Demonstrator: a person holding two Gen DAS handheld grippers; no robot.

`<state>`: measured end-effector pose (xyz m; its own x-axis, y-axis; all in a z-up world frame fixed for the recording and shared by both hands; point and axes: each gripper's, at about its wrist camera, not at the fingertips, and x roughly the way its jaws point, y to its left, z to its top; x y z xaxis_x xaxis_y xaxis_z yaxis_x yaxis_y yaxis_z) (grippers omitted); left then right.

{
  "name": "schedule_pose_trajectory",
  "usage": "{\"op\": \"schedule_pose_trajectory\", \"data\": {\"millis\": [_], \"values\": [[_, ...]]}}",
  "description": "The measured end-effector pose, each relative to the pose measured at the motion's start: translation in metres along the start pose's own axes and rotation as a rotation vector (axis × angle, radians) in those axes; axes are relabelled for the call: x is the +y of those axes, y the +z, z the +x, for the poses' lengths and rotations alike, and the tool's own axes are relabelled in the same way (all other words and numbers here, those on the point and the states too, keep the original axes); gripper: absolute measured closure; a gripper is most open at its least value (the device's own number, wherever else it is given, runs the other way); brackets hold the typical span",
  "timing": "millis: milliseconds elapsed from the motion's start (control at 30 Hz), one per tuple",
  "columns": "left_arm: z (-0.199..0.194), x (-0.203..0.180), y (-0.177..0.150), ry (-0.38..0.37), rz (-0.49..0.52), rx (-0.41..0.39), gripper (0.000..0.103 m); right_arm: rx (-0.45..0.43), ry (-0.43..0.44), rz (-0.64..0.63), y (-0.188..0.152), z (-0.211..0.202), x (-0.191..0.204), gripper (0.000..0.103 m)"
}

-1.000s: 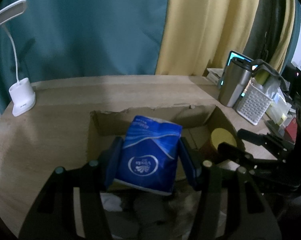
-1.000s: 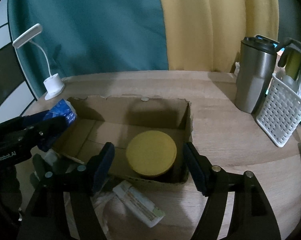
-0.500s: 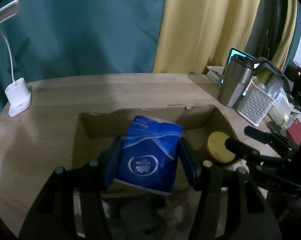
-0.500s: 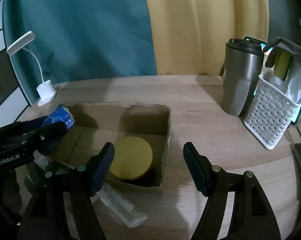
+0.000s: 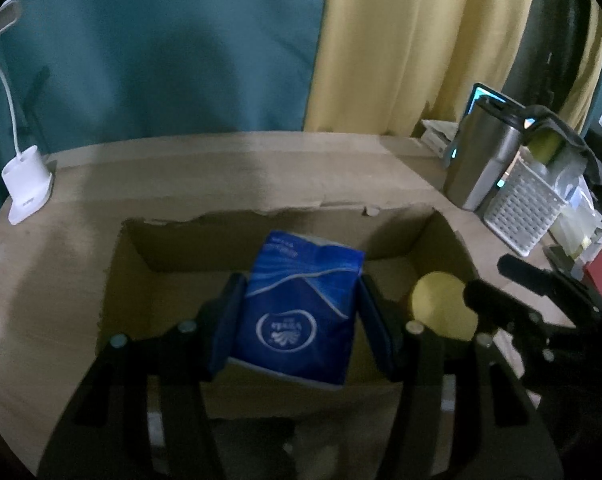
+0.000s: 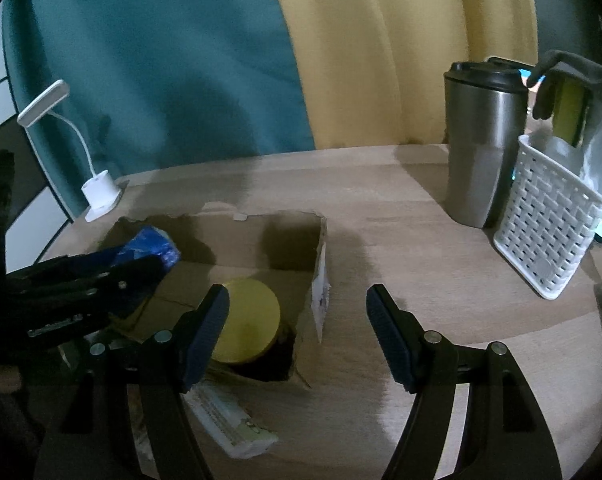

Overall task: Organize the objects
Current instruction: 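Lower the jar into the box and open right tool while left tool lowers the tissue pack, then release the tissue pack inside the box with the left tool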

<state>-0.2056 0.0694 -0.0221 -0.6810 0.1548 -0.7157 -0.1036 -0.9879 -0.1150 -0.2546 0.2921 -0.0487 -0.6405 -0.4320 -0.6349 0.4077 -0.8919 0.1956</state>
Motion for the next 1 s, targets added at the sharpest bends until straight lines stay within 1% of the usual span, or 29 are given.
{"op": "schedule_pose_trajectory", "data": {"millis": [133,333,533,600,733,900,967,1000], "values": [[0.010,-0.006,0.001,0.005,-0.022,0.033,0.046,-0.003,0.021,-0.019,0.002,-0.001,-0.001,0.029],[0.020,-0.019,0.002,0.016,-0.017,0.051,0.046,-0.017,0.022,-0.022,0.003,-0.004,-0.008,0.029],[0.031,-0.022,0.003,0.031,-0.044,0.084,0.046,-0.017,0.018,-0.012,0.005,-0.002,-0.015,0.029],[0.033,-0.023,0.004,0.024,-0.050,0.094,0.045,-0.016,0.018,-0.007,0.006,-0.001,-0.017,0.029],[0.036,-0.024,0.004,-0.017,-0.073,0.123,0.044,-0.010,0.021,-0.002,0.006,0.002,-0.018,0.029],[0.033,-0.031,0.001,-0.059,-0.064,0.134,0.042,-0.009,0.021,0.000,0.006,0.003,-0.018,0.029],[0.033,-0.031,0.000,-0.056,-0.076,0.142,0.040,-0.009,0.017,0.002,0.006,0.003,-0.018,0.029],[0.033,-0.030,0.000,-0.054,-0.083,0.144,0.035,-0.009,0.016,0.001,0.006,0.003,-0.017,0.029]]}}
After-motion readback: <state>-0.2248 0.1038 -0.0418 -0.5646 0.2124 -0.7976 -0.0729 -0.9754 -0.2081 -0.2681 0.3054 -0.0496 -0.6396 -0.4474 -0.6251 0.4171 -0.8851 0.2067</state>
